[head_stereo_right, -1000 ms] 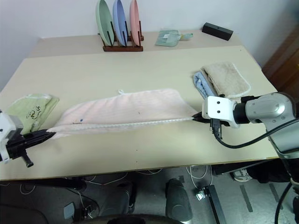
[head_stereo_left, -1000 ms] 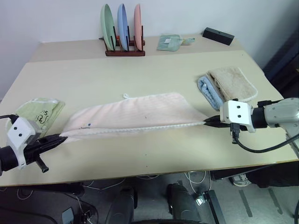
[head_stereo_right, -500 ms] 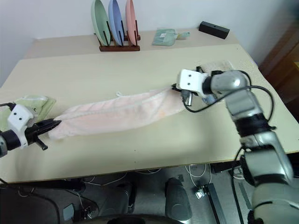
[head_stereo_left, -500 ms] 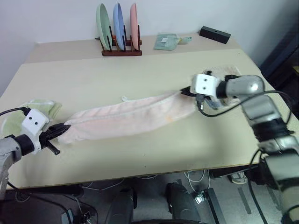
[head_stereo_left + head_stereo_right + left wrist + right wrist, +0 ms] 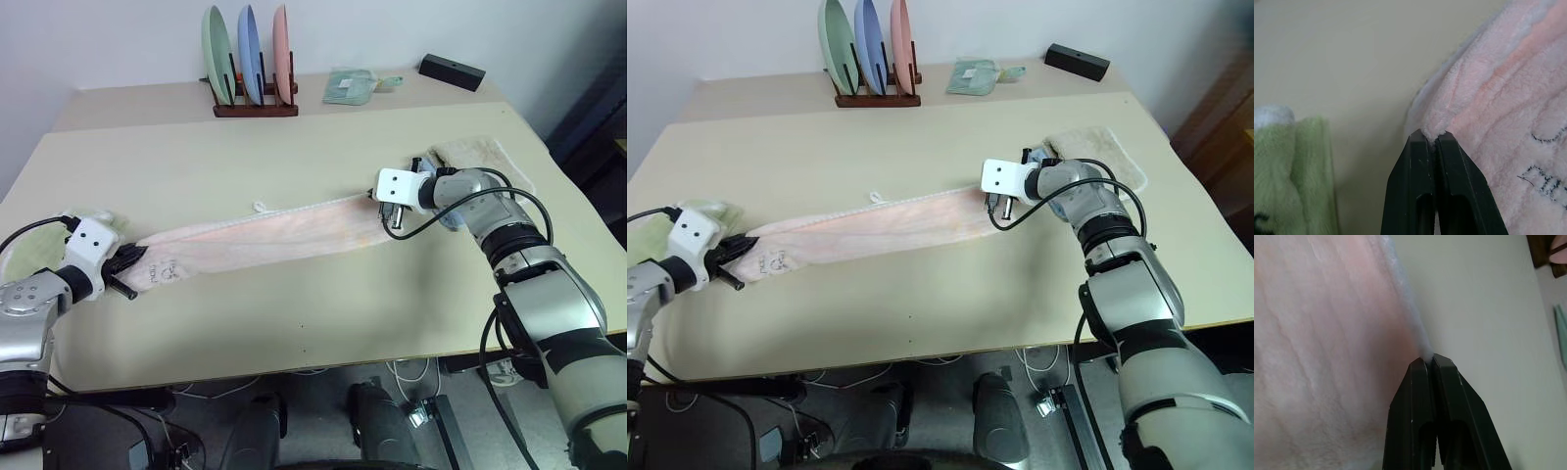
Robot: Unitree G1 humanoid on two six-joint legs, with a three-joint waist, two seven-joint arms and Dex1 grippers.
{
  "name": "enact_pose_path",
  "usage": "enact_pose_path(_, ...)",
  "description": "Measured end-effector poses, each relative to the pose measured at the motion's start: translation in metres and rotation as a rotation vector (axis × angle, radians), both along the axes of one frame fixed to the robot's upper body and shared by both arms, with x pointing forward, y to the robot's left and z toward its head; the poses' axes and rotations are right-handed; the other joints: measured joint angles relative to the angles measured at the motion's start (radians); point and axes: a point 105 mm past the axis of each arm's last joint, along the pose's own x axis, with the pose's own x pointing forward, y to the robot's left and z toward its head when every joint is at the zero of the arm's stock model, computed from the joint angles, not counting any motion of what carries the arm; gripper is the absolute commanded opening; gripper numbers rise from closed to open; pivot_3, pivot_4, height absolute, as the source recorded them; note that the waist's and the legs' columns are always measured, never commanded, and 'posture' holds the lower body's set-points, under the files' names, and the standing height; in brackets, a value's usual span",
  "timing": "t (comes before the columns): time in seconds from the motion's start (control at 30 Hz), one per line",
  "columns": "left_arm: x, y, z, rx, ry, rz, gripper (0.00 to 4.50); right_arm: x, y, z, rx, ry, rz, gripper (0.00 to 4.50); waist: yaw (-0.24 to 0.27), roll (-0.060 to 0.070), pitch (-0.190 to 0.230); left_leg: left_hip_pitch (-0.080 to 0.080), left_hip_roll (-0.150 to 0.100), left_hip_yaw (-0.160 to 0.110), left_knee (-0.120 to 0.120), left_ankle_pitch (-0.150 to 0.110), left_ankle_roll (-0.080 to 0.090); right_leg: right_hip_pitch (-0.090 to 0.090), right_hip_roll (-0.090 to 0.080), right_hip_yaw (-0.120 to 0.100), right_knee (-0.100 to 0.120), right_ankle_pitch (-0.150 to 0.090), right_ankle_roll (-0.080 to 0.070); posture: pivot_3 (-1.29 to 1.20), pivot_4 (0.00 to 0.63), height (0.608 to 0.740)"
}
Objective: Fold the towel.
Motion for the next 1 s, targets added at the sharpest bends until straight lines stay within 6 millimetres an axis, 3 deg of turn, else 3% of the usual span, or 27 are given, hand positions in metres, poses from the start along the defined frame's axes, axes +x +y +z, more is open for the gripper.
enact_pose_path(0.03, 0.0, 0.001, -0.001, -0.004, 0.002, 0.003, 0.0, 0.0, 0.0, 0.0, 0.001, -0.007, 0.0, 0.05, -0.003, 0.0, 0.0, 0.0, 0.0, 0.0, 0.0, 0.0, 0.0, 0.0, 0.0, 0.0, 0.0, 0.0, 0.0, 0.0, 0.15, 0.74)
enact_pose_path(0.07, 0.0, 0.002, -0.002, -0.011, 0.008, 0.009, 0.29, 0.001, 0.001, 0.001, 0.003, -0.016, 0.001, 0.01, -0.005, 0.0, 0.0, 0.0, 0.0, 0.0, 0.0, 0.0, 0.0, 0.0, 0.0, 0.0, 0.0, 0.0, 0.0, 0.0, 0.15, 0.74)
enact_pose_path(0.17, 0.0, 0.003, -0.005, -0.068, 0.027, 0.025, 1.3, 0.002, 0.0, 0.002, 0.03, -0.023, -0.016, 0.88, -0.013, 0.0, 0.0, 0.0, 0.0, -0.001, 0.0, 0.0, 0.0, 0.0, 0.0, 0.0, 0.0, 0.0, 0.0, 0.0, 0.15, 0.74)
enact_pose_path(0.33, -0.003, 0.01, -0.003, -0.083, 0.014, 0.068, 3.7, 0.006, -0.013, 0.012, 0.04, -0.087, -0.062, 3.24, -0.02, 0.0, 0.0, 0.0, 0.0, -0.001, 0.0, 0.0, -0.001, 0.0, 0.0, 0.0, 0.001, 0.0, 0.0, 0.0, 0.15, 0.74)
enact_pose_path(0.53, -0.002, 0.007, 0.015, -0.18, -0.102, 0.121, 3.7, 0.001, -0.032, 0.034, 0.101, -0.174, -0.086, 3.24, -0.016, 0.0, 0.0, -0.001, 0.0, -0.001, 0.0, 0.0, -0.001, 0.0, 0.0, 0.0, 0.0, 0.0, 0.0, 0.0, 0.15, 0.74)
enact_pose_path(0.57, -0.003, 0.004, 0.019, -0.198, -0.125, 0.123, 3.73, -0.001, -0.034, 0.038, 0.139, -0.173, -0.095, 3.49, -0.016, 0.0, 0.0, -0.001, 0.0, -0.001, 0.0, 0.0, -0.001, 0.0, 0.0, 0.0, 0.0, 0.0, 0.0, 0.0, 0.15, 0.74)
enact_pose_path(0.67, -0.007, -0.01, 0.038, -0.256, -0.215, 0.102, 3.75, -0.023, -0.046, 0.038, 0.367, -0.062, -0.156, 4.49, -0.006, 0.0, 0.0, -0.001, 0.0, -0.002, 0.0, 0.0, -0.001, 0.0, 0.0, 0.0, 0.0, 0.0, 0.0, 0.0, 0.15, 0.74)
enact_pose_path(0.77, -0.018, -0.027, 0.051, -0.279, -0.264, 0.046, 3.75, -0.061, -0.042, 0.023, 0.619, 0.167, -0.201, 4.49, 0.005, 0.0, 0.0, 0.0, 0.001, -0.003, 0.0, 0.0, 0.0, 0.001, 0.0, 0.0, 0.0, 0.0, 0.0, 0.0, 0.15, 0.74)
enact_pose_path(0.83, -0.023, -0.048, 0.054, -0.268, -0.261, -0.033, 3.75, -0.09, -0.032, 0.006, 0.703, 0.325, -0.214, 4.49, 0.009, 0.0, -0.001, -0.001, 0.0, -0.003, 0.001, 0.0, 0.0, 0.001, 0.0, 0.0, 0.001, 0.0, 0.0, 0.0, 0.15, 0.74)
enact_pose_path(0.9, -0.035, -0.093, 0.048, -0.233, -0.213, -0.215, 3.75, -0.117, -0.022, -0.019, 0.803, 0.504, -0.288, 4.49, 0.016, -0.001, -0.001, 0.001, 0.0, -0.003, 0.002, 0.0, 0.0, 0.005, 0.0, 0.0, -0.001, 0.0, 0.0, 0.0, 0.15, 0.74)
enact_pose_path(1.0, -0.047, -0.142, 0.034, -0.238, -0.132, -0.407, 3.75, -0.128, -0.012, -0.036, 0.949, 0.66, -0.422, 4.49, 0.016, 0.0, -0.001, 0.001, 0.0, -0.001, 0.006, 0.0, 0.0, 0.005, 0.001, 0.001, -0.001, 0.001, -0.002, 0.0, 0.15, 0.74)
